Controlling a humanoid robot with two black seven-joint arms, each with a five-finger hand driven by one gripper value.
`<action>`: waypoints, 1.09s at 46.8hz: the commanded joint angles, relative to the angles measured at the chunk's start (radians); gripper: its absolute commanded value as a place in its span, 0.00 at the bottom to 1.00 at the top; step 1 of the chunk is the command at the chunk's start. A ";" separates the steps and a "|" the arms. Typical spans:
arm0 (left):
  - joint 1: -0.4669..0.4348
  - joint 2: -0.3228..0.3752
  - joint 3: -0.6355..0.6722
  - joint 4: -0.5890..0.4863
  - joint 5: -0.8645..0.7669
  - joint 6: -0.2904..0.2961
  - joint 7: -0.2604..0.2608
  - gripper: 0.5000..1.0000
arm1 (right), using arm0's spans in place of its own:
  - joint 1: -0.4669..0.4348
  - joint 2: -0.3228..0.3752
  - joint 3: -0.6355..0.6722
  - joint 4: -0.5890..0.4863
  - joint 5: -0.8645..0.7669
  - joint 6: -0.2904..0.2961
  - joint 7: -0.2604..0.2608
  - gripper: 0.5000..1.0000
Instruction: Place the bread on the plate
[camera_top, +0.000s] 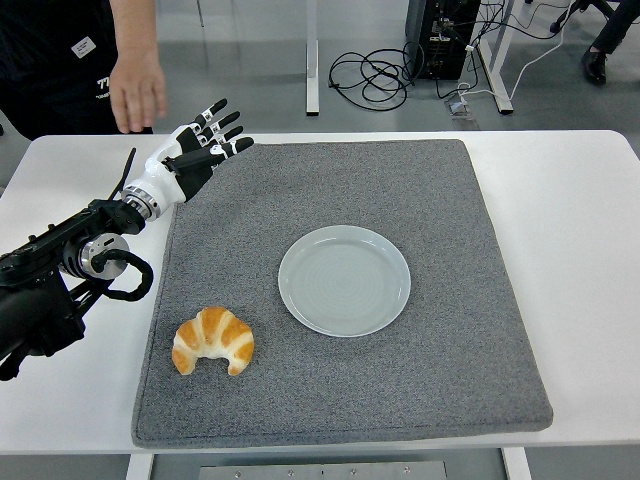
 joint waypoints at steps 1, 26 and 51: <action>0.000 0.000 0.006 0.000 0.001 0.000 -0.001 0.94 | 0.001 0.000 0.000 0.000 0.000 0.000 0.000 1.00; 0.002 0.000 0.001 0.000 -0.002 0.014 -0.003 0.94 | 0.001 0.000 0.000 0.001 0.000 0.000 0.000 1.00; 0.000 0.000 -0.002 0.000 0.003 0.005 -0.018 0.94 | 0.001 0.000 0.000 0.000 0.000 0.000 0.000 1.00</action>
